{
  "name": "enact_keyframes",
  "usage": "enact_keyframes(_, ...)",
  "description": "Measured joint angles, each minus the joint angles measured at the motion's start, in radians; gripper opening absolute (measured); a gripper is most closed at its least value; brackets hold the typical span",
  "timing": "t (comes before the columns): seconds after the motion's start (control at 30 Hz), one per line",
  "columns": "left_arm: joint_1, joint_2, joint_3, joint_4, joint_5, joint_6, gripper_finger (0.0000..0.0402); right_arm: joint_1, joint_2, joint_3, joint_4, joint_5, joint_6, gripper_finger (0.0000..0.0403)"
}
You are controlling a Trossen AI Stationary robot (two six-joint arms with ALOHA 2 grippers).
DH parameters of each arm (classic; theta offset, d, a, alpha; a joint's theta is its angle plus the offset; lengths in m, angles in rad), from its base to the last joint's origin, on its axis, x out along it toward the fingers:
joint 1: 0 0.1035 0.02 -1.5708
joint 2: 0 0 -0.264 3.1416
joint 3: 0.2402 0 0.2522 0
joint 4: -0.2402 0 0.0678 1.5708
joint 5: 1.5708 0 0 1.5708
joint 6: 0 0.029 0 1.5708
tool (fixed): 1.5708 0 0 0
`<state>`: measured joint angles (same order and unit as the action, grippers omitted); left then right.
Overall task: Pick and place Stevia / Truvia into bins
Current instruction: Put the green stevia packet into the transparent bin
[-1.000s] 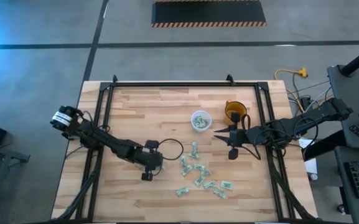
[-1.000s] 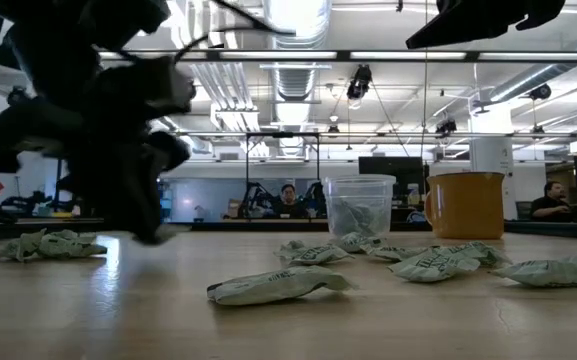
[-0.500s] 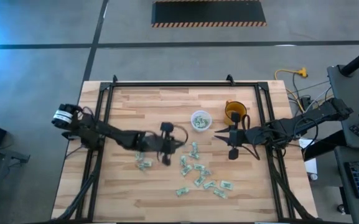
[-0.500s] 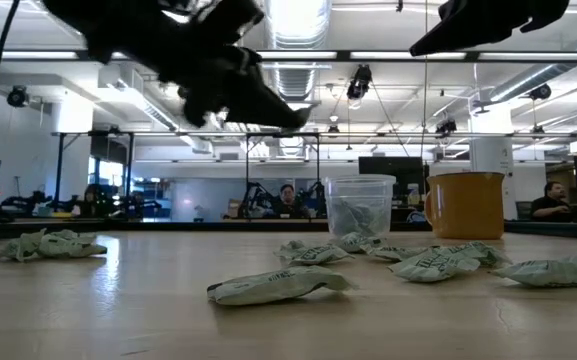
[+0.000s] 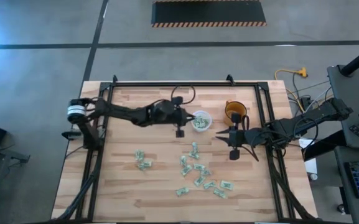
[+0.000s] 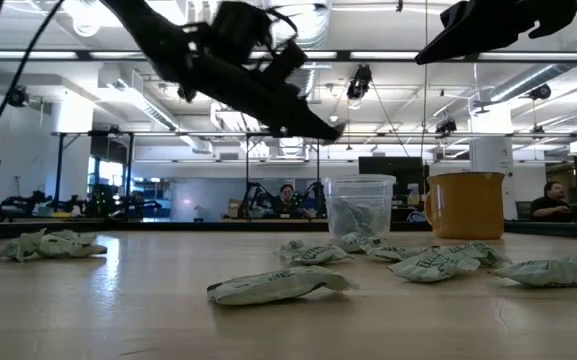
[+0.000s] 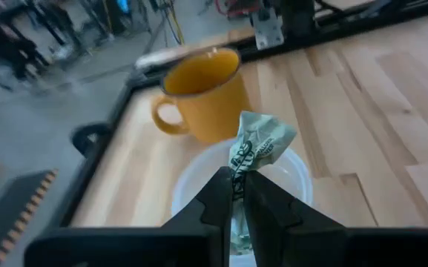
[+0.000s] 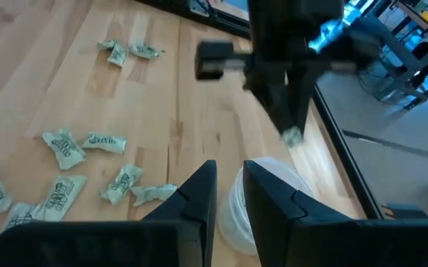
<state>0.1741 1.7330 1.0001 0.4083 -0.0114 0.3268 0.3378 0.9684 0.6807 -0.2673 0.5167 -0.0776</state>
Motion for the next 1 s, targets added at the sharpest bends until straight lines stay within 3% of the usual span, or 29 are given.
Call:
enact_keyframes(0.2,0.015,0.144,0.119,-0.009,0.028,-0.006,0.0015,0.007,0.0,0.0,-0.009,-0.002,0.0,0.0059)
enact_keyframes(0.43,0.028,0.176,0.192,-0.124,0.024,-0.032,0.0019,0.014,0.0,0.0,-0.018,-0.002,-0.001,0.0059)
enact_keyframes(0.8,0.028,0.146,0.189,-0.167,0.023,-0.034,0.0124,0.016,0.0,0.0,-0.023,-0.002,0.041,0.0059)
enact_keyframes(0.9,0.021,0.12,0.193,-0.231,0.028,-0.036,0.0146,0.015,0.0,-0.004,-0.056,-0.099,0.111,0.0059)
enact_keyframes(1.0,0.005,0.07,0.194,-0.355,0.053,-0.036,0.0158,0.017,0.001,-0.026,-0.095,-0.327,0.181,0.0059)
